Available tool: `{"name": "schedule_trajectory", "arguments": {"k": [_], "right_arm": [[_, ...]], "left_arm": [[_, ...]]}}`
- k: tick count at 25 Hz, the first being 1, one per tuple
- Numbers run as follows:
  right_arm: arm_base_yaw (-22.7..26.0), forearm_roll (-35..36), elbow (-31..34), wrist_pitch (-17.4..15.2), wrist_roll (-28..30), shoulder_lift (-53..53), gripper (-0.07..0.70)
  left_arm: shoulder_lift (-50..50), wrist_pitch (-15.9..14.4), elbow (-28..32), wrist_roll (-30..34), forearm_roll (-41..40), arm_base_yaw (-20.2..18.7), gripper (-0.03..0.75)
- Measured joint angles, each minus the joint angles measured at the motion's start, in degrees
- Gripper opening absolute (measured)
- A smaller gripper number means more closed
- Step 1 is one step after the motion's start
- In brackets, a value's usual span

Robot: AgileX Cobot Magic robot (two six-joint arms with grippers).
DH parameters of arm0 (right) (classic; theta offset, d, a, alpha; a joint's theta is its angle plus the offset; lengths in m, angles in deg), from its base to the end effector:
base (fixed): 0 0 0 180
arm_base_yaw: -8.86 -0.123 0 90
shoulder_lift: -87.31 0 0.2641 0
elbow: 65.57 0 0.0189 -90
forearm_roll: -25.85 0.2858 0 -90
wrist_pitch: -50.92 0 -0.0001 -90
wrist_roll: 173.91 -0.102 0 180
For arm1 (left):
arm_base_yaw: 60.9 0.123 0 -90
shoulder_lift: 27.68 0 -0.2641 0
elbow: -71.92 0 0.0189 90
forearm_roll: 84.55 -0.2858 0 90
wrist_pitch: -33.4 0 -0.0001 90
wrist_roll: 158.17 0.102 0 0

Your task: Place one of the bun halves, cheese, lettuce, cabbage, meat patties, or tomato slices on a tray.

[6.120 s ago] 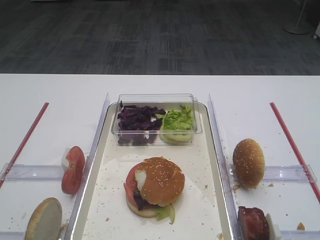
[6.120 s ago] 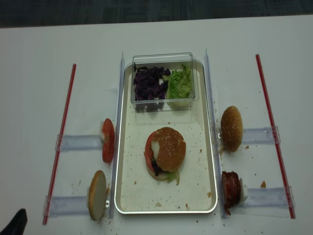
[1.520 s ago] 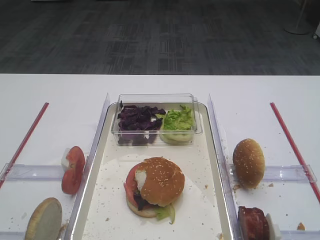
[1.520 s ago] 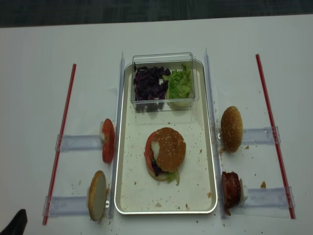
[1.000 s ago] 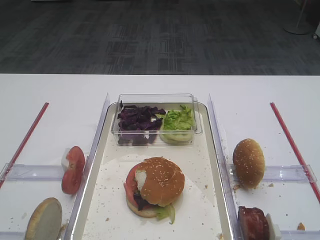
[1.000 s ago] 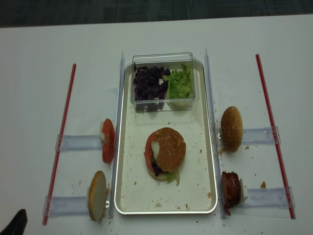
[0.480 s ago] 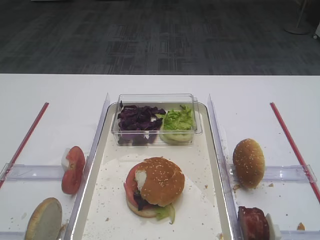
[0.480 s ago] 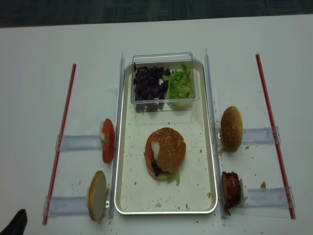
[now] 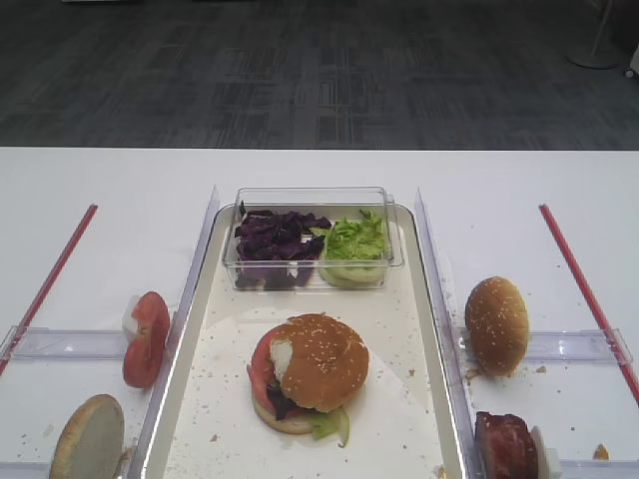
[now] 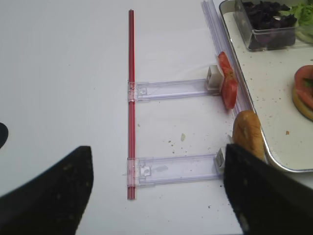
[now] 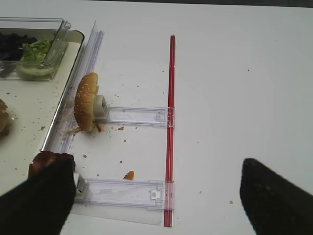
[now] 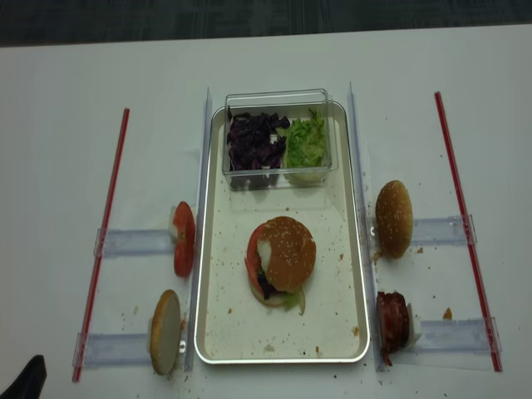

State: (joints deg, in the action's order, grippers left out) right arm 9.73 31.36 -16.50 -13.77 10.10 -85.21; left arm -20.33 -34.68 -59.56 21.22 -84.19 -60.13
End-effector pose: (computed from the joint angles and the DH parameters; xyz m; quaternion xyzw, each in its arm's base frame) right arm 0.0532 0.0081 0.2781 -0.0273 0.8700 0.0270 0.4916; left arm 0.0486 0.0001 0.2757 -0.0103 0.8827 -0.0025 0.4699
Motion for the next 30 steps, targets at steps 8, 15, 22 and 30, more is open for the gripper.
{"name": "schedule_trajectory", "arguments": {"k": [8,15,22,30], "right_arm": [[0.0,0.0,0.0,0.0,0.0,0.0,0.692],[0.0,0.0,0.0,0.0,0.0,0.0,0.692],[0.0,0.0,0.0,0.0,0.0,0.0,0.692],[0.0,0.0,0.0,0.0,0.0,0.0,0.692]], "left_arm": [[0.0,0.0,0.0,0.0,0.0,0.0,0.509],[0.0,0.0,0.0,0.0,0.0,0.0,0.509],[0.0,0.0,0.0,0.0,0.0,0.0,0.510],[0.0,0.0,0.0,0.0,0.0,0.0,0.509]]}}
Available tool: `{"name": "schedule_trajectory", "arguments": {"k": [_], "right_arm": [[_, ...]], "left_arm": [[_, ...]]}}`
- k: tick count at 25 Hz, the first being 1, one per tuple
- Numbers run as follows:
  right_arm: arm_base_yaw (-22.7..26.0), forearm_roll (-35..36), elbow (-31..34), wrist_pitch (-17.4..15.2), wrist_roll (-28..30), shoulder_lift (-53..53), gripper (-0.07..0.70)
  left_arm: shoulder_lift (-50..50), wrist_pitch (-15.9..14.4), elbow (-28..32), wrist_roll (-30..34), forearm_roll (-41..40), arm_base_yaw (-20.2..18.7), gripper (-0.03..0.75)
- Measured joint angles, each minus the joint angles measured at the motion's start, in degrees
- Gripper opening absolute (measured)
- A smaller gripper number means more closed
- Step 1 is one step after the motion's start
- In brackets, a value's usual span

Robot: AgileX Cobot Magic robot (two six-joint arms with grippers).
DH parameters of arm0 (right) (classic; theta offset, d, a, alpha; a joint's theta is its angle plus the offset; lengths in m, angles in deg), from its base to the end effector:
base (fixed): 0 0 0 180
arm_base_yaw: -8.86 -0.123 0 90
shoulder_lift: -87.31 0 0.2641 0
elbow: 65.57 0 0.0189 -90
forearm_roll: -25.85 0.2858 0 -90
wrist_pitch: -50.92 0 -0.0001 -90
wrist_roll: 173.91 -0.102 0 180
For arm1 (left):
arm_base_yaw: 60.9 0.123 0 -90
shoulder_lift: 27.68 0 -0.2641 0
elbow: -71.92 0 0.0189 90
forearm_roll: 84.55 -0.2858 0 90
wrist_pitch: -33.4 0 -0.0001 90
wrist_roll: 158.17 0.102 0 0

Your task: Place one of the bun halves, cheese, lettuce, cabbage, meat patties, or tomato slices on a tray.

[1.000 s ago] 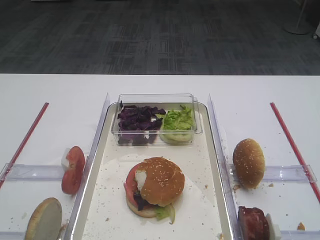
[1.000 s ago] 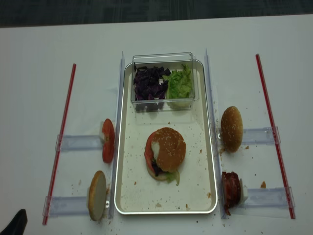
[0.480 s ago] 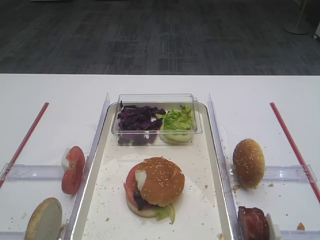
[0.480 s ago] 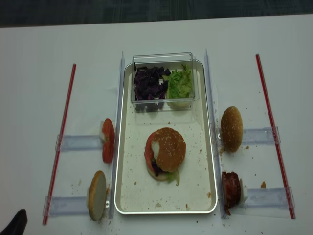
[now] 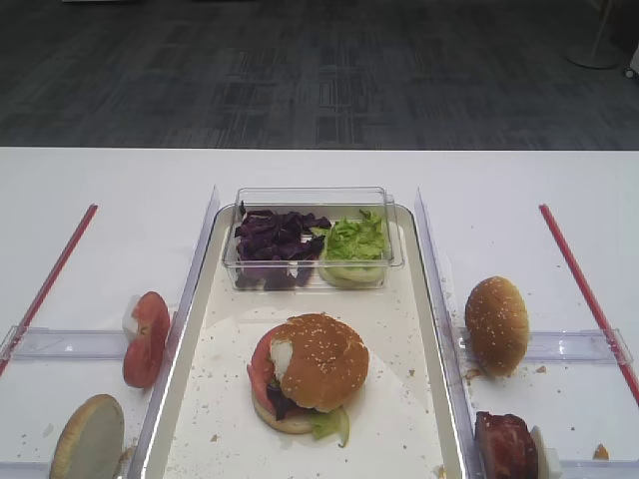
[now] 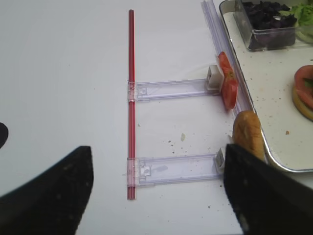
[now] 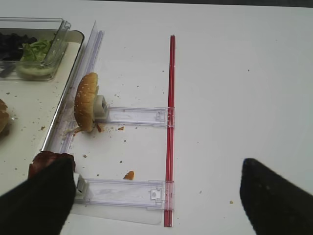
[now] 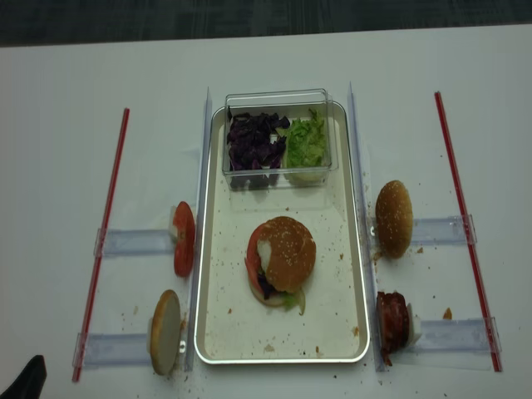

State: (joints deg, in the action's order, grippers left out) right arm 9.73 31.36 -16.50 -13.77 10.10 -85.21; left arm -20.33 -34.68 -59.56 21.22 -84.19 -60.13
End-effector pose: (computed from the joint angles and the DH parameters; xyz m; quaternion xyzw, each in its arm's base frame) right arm 0.0532 0.0081 0.2781 -0.0273 0.8700 0.0270 0.4916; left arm 0.0486 0.0001 0.2757 -0.0103 0.8827 -0.0025 0.4699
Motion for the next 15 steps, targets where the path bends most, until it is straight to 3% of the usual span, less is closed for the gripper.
{"name": "schedule_trajectory", "arguments": {"k": [15], "right_arm": [[0.0,0.0,0.0,0.0,-0.1,0.0,0.692]], "left_arm": [[0.0,0.0,0.0,0.0,0.0,0.0,0.509]]}}
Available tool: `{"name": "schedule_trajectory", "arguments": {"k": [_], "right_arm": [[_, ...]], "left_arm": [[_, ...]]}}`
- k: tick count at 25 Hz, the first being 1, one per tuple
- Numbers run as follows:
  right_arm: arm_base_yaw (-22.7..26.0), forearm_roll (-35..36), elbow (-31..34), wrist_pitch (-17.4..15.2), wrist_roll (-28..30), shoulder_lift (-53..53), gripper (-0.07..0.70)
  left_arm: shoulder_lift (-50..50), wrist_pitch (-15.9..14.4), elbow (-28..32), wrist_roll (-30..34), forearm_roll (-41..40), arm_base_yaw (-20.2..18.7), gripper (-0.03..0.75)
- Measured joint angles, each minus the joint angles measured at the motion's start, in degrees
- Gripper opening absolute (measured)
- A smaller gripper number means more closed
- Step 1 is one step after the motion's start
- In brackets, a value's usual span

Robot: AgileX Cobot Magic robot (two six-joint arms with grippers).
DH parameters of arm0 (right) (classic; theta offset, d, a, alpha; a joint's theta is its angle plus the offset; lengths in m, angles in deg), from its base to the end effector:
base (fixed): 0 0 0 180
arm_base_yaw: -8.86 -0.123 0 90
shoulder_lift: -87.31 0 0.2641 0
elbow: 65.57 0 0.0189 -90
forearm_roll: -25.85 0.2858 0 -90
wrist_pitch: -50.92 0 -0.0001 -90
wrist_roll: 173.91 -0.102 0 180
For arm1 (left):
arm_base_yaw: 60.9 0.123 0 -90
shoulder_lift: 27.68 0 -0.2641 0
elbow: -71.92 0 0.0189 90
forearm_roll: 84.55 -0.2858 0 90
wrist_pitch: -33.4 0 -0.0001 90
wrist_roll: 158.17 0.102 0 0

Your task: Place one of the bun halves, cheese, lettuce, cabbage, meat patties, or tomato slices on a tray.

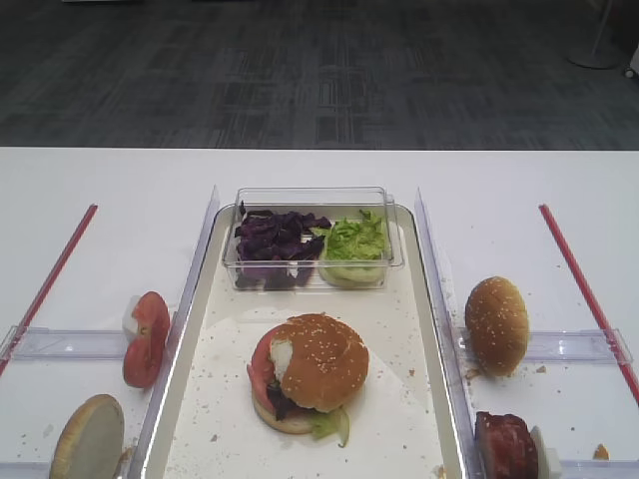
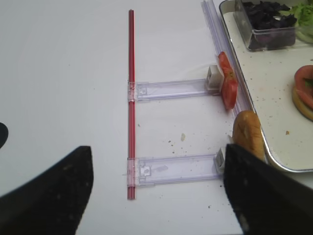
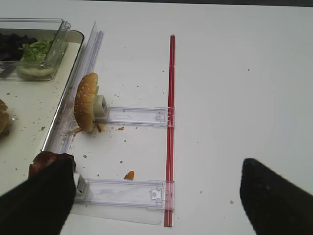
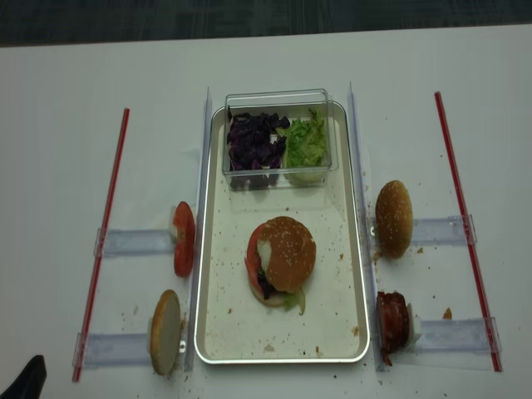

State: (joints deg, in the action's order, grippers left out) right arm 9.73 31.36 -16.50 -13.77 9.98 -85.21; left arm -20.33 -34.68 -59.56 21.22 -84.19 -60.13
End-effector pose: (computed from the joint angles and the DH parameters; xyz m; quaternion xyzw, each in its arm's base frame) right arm 0.0532 0.0081 0.2781 -0.0263 0.8700 0.0276 0.4916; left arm 0.0486 0.0001 0.2757 -0.0103 0.8827 -0.0025 0.4699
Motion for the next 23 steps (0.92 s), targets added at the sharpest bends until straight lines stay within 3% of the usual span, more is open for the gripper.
{"name": "schedule_trajectory", "arguments": {"k": [23], "right_arm": [[0.0,0.0,0.0,0.0,-0.1,0.0,0.692]], "left_arm": [[0.0,0.0,0.0,0.0,0.0,0.0,0.509]]}}
